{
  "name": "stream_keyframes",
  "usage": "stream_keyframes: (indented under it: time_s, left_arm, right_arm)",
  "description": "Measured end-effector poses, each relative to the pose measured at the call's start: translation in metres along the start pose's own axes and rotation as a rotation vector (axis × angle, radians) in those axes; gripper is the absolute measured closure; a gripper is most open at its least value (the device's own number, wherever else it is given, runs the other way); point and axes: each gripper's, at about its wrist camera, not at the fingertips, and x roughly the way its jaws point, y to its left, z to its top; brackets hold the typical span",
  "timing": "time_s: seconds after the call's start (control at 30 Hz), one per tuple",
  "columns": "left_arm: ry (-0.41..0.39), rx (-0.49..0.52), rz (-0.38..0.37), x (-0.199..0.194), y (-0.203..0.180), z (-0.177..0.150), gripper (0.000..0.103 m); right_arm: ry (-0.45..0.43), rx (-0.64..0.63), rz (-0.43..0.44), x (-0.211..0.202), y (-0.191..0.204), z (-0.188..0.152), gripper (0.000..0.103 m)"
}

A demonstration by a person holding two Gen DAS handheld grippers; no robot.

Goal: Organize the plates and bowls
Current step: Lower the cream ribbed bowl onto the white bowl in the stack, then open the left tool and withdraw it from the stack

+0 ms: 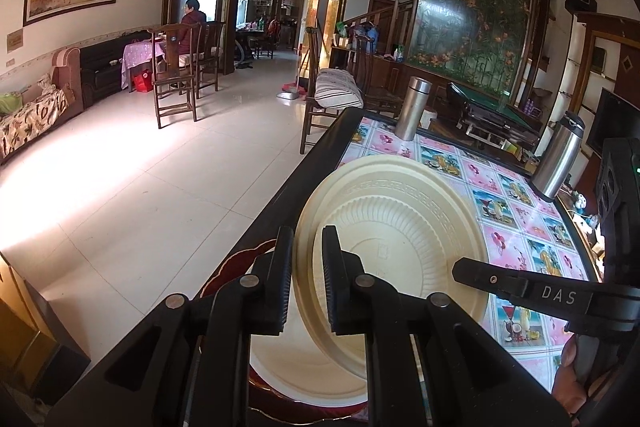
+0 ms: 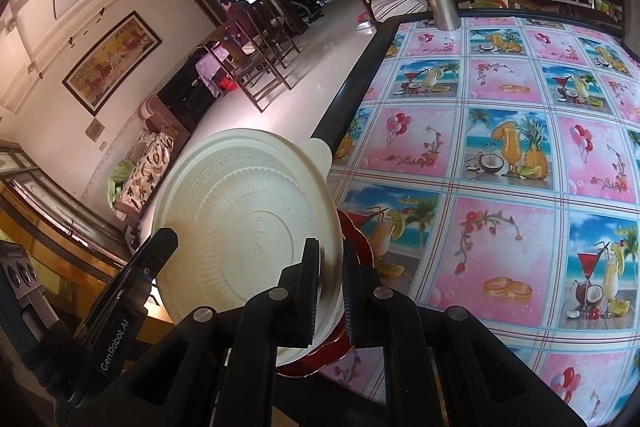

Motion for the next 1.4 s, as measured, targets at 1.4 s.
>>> stream_keyframes:
  time_s: [1.4]
  left_arm:
    - [0.091,-0.024,0.096,0.023,0.034,-0.013,0.092]
  right_arm:
    - [0.114,-0.015,-0.003,0.055,0.001,-0.020,0.091]
